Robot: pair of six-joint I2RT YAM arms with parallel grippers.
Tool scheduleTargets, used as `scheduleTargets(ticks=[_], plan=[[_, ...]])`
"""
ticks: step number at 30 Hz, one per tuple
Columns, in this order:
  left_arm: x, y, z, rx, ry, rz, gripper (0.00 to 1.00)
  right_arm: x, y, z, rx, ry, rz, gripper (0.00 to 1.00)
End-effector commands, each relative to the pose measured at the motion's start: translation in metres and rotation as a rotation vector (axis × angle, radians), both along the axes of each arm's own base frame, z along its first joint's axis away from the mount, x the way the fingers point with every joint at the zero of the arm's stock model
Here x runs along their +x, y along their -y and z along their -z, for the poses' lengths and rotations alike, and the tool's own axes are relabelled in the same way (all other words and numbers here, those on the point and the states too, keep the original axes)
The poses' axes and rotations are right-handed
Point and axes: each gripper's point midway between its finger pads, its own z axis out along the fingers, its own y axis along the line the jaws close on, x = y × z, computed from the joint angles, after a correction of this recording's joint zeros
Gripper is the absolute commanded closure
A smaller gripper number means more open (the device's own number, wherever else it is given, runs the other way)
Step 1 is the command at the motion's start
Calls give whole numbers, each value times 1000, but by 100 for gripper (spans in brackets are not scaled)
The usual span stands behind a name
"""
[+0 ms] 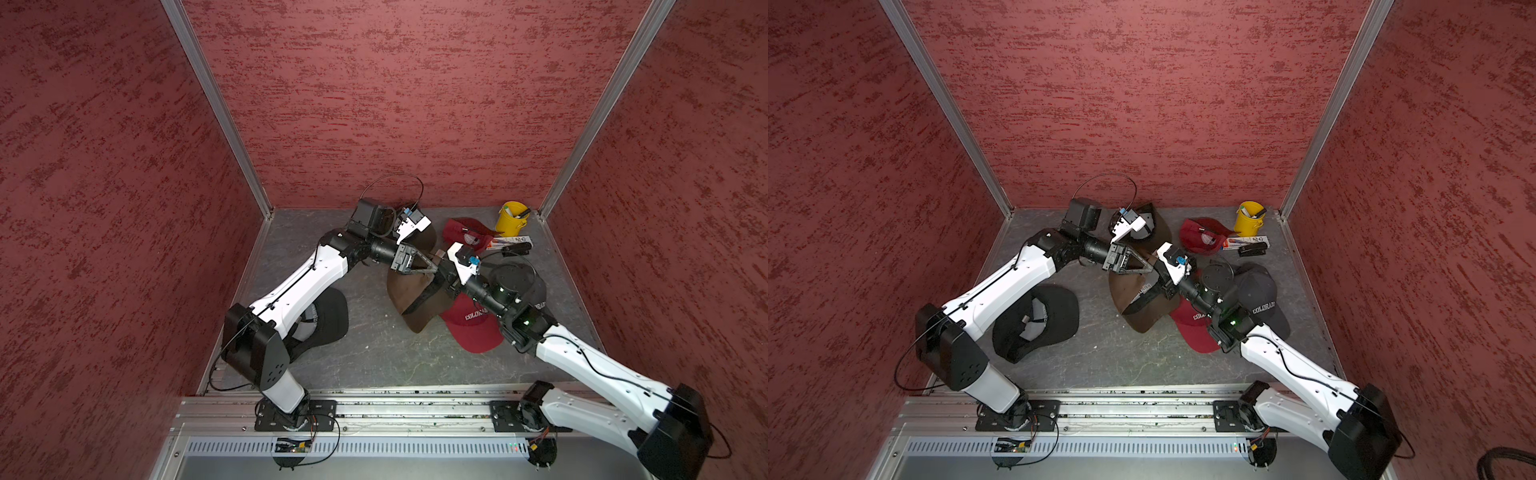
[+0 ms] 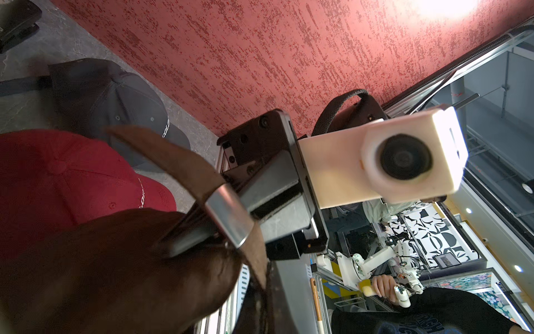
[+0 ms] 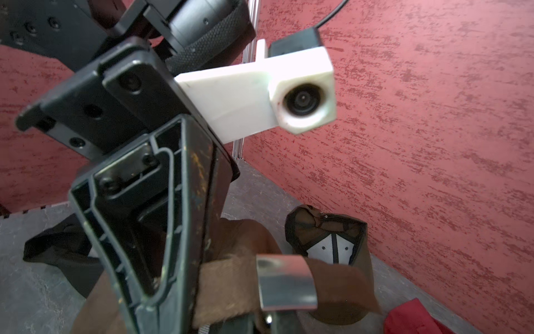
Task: Open the adjustable buckle of the baseball cap
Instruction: Pull the adjustable strap on the baseball cap.
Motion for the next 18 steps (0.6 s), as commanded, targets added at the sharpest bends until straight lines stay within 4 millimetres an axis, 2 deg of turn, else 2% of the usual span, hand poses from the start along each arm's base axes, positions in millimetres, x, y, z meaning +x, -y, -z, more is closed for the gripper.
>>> scheduleTargets(ticks=[1, 6, 11, 18], plan=[[1, 3, 2, -3, 15, 9, 100, 0, 14, -35, 146, 67, 65, 100], [0, 5, 8, 7, 3, 15, 100, 11, 21, -34, 165, 40, 129, 100], [-2, 2, 19, 40, 10, 2, 100, 18, 37, -38, 172, 56, 229, 100], [-3, 0, 32, 73, 5, -7, 100, 24, 41, -39, 124, 62, 277, 100]])
